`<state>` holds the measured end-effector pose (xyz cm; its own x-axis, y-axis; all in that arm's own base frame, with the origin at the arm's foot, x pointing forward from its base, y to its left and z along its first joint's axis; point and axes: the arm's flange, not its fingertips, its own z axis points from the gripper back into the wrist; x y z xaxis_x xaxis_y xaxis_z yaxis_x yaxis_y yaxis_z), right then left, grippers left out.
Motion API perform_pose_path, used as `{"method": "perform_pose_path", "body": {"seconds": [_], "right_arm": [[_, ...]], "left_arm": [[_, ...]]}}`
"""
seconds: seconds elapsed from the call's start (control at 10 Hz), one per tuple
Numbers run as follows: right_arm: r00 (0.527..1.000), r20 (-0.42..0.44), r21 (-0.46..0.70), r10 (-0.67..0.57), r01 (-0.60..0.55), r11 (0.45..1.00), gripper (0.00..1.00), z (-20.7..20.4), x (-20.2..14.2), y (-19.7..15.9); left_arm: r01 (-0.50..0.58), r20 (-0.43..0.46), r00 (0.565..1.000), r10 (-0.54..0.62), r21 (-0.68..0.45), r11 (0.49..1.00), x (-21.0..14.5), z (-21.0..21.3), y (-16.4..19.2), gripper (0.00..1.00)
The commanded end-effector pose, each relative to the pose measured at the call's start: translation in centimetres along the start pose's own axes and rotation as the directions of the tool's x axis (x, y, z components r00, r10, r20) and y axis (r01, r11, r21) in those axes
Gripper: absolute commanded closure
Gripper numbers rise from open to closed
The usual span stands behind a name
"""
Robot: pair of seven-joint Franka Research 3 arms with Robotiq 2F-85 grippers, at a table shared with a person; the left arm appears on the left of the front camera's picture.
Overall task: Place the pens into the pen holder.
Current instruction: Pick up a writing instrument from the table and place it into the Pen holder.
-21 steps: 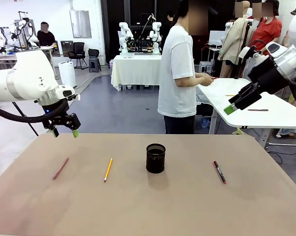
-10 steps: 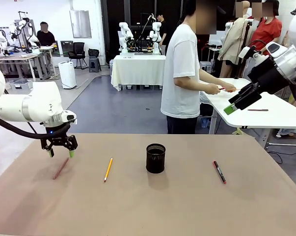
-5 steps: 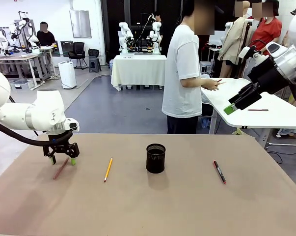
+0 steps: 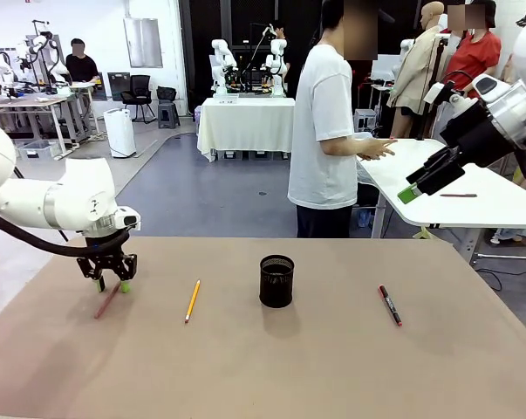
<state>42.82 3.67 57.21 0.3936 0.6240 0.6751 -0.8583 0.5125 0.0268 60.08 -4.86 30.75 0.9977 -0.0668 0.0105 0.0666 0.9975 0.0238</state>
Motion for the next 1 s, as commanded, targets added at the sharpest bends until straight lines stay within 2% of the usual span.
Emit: {"method": "perform_pose_path", "body": {"seconds": [0.0, 0.4, 0.6, 0.7, 0.8, 0.9], "right_arm": [[1.000, 0.011, -0.002, 0.000, 0.000, 1.000, 0.00, 0.1, 0.1, 0.0], [1.000, 0.011, -0.002, 0.000, 0.000, 1.000, 0.00, 0.1, 0.1, 0.0], [1.000, 0.011, -0.002, 0.000, 0.000, 1.000, 0.00, 0.1, 0.1, 0.0], [1.000, 0.011, -0.002, 0.000, 0.000, 1.000, 0.00, 0.1, 0.1, 0.0], [1.000, 0.011, -0.002, 0.000, 0.000, 1.000, 0.00, 0.1, 0.1, 0.0], [1.000, 0.011, -0.002, 0.000, 0.000, 1.000, 0.00, 0.1, 0.1, 0.0]], "left_arm": [[-0.023, 0.006, 1.000, 0.022, 0.049, 0.999, -1.2, -0.3, -0.4, 1.00], [-0.020, -0.025, 0.999, 0.022, 0.067, 0.998, -1.6, 0.4, -0.6, 1.00], [-0.009, -0.012, 1.000, 0.009, -0.002, 1.000, -1.8, 1.4, -0.7, 1.00], [0.026, -0.018, 0.999, -0.028, -0.081, 0.996, -2.0, 2.5, -0.6, 1.00], [0.097, -0.032, 0.994, -0.107, -0.210, 0.973, -2.3, 3.9, -0.8, 1.00], [0.191, -0.010, 0.978, -0.207, -0.342, 0.920, -2.7, 5.6, -0.9, 1.00]]}}
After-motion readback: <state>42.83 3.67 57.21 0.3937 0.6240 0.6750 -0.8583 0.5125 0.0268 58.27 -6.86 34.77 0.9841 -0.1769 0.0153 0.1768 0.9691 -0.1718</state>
